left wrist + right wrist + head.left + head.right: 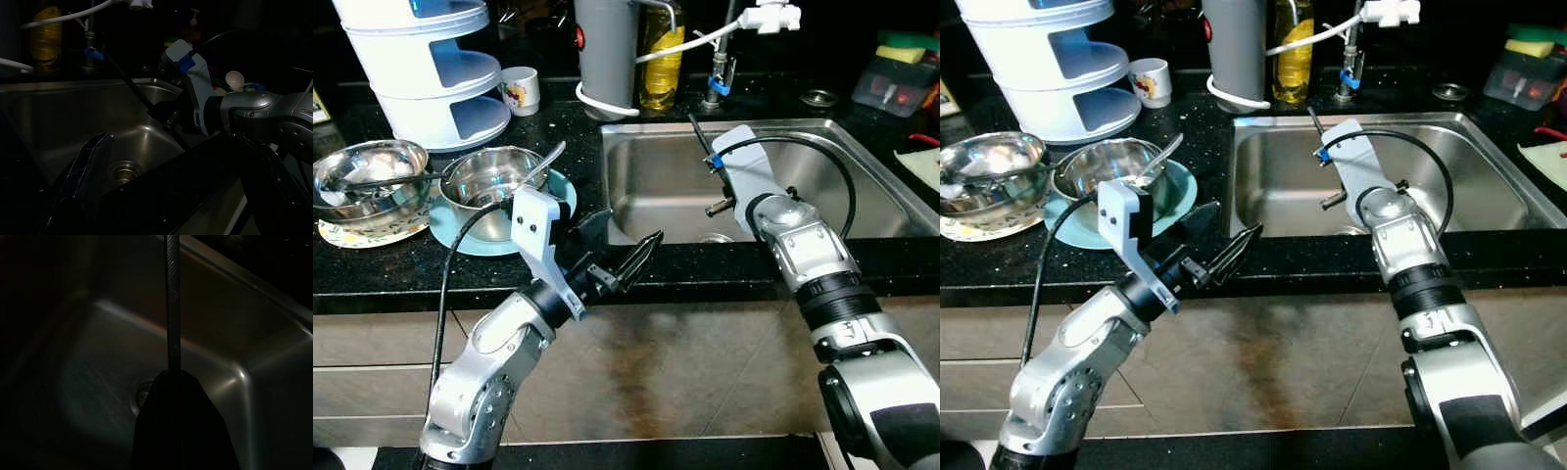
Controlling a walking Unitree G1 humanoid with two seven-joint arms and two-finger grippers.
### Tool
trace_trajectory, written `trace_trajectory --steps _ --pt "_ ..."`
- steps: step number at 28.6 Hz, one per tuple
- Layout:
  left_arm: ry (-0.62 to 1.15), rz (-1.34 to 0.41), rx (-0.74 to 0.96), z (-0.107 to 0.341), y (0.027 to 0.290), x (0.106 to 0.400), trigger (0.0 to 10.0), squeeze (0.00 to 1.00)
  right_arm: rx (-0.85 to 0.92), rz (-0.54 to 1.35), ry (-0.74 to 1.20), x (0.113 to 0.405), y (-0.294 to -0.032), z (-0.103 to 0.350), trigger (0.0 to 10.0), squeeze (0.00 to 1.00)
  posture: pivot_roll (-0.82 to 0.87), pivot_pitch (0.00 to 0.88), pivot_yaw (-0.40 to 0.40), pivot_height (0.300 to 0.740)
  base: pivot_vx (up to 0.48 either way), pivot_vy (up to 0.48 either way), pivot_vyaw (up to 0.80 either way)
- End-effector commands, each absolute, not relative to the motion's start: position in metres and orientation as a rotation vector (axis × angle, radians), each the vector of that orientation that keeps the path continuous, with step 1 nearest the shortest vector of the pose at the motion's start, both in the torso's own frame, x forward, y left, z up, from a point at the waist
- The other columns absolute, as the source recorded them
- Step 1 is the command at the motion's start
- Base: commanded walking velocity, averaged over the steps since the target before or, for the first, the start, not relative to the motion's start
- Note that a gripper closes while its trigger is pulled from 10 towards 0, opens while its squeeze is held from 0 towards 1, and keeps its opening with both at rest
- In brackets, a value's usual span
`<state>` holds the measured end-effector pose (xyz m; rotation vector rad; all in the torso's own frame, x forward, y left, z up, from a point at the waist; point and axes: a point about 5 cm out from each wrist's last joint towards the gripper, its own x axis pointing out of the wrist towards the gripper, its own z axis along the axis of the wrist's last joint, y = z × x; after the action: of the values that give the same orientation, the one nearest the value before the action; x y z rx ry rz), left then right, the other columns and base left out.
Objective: Kitchen organization
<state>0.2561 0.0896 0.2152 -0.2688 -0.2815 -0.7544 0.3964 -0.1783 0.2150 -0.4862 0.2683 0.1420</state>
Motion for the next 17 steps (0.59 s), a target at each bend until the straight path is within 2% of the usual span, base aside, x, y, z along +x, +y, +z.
trace_trajectory --steps 1,9,10,17 --pt "-0.271 -0.752 -0.253 0.2130 0.0891 0.2565 10.0 0.00 -0.478 0.164 0.357 0.3932 -0.1777 0.1926 10.0 0.00 0.05 0.000 -0.007 0.740 0.000 0.000 0.00" --pt "-0.279 -0.746 -0.239 0.2141 0.0893 0.2575 10.0 0.00 -0.487 0.190 0.290 0.3945 -0.1731 0.1878 10.0 0.00 0.05 0.000 -0.006 0.740 0.000 0.000 0.00" --pt "-0.282 -0.741 -0.236 0.2147 0.0901 0.2580 10.0 0.00 -0.475 0.204 0.273 0.3946 -0.1716 0.1866 10.0 1.00 0.05 0.000 -0.007 0.740 0.000 0.000 0.00" --pt "-0.283 -0.737 -0.238 0.2152 0.0907 0.2576 10.0 0.00 -0.426 0.201 0.234 0.3959 -0.1700 0.1898 10.0 1.00 0.05 0.000 -0.007 0.740 0.000 0.000 0.00"
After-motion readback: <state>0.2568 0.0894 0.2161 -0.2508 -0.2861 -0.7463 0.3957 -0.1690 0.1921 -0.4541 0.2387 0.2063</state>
